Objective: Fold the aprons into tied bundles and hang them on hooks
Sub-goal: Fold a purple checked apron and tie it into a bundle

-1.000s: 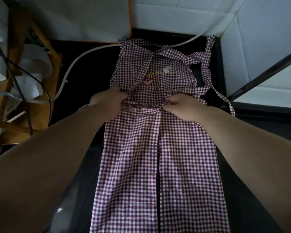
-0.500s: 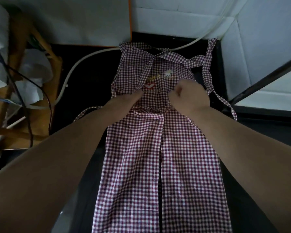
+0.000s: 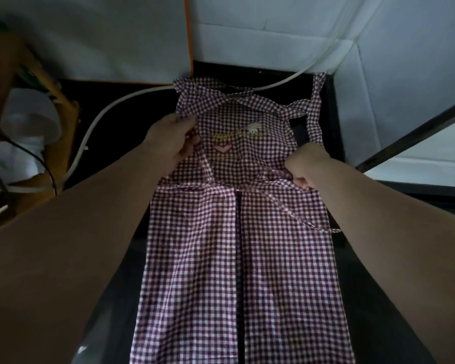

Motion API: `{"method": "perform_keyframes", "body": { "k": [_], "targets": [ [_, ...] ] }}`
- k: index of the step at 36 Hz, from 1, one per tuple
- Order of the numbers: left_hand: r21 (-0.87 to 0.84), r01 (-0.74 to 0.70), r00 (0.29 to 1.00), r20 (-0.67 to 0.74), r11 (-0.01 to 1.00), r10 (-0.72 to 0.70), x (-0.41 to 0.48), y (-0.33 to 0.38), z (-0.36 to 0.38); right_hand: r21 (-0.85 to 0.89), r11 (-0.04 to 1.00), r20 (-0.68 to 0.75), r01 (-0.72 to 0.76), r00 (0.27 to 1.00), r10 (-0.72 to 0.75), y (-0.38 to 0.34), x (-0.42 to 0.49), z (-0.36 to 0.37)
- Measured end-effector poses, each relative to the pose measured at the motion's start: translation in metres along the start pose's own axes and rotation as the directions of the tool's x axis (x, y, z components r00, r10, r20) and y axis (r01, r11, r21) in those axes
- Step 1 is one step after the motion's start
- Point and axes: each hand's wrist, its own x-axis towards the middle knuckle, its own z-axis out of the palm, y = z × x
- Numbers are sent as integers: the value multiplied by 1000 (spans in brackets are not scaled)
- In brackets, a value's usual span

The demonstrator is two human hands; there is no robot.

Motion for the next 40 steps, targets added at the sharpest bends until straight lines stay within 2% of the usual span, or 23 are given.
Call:
{"method": "perform_keyframes", "body": {
  "k": [2, 4, 7, 9, 12, 14, 17, 20, 24, 26, 28, 31, 33, 40],
  "targets": [
    [14, -50, 999, 18, 999, 50, 2, 7, 4, 19, 985, -173, 173, 971, -167, -5, 6, -1],
    [64, -90, 996, 9, 994, 89, 5, 11, 7, 149, 929, -297, 338, 912, -284, -14, 5, -3],
    [113, -97, 995, -22, 989, 100, 5, 17, 11, 419, 751, -346, 510, 854, -388, -26, 5, -2],
    [140, -111, 992, -42, 984, 117, 5, 17, 12, 385, 693, -414, 610, 785, -461, -34, 4, -4],
    [178, -109, 994, 42, 978, 103, 1, 12, 7, 240, 710, -414, 662, 731, -542, -38, 3, -3],
    [335, -128, 989, 116, 933, 94, -4, 6, 1, 158, 749, -343, 643, 747, -569, -34, 1, 1],
    [567, -248, 969, 148, 785, 199, -22, -3, -3, 54, 787, -287, 615, 764, -578, -22, -6, 10],
    [683, -317, 948, 196, 658, 253, -39, -12, -9, -16, 786, -198, 618, 769, -608, -10, -19, 17],
    [776, -382, 924, 315, 501, 217, -59, -28, -24, -41, 817, 66, 575, 818, -572, 12, -35, 22],
    [798, -447, 894, 376, 405, 245, -66, -42, -31, -240, 790, 223, 564, 824, -521, 24, -42, 25],
    [821, -499, 861, 433, 278, 267, -68, -56, -39, -400, 716, 293, 572, 820, -491, 32, -44, 32],
    [871, -490, 845, 464, 40, 266, -74, -68, -46, -459, 689, 234, 560, 825, -515, 36, -48, 35],
    [907, -415, 868, 417, -65, 271, -80, -71, -48, -502, 690, 175, 522, 842, -510, 37, -49, 35],
    [978, -94, 961, 137, -184, 239, -88, -75, -52, -622, 738, 20, 262, 947, -320, 48, -57, 30]
  ]
}}
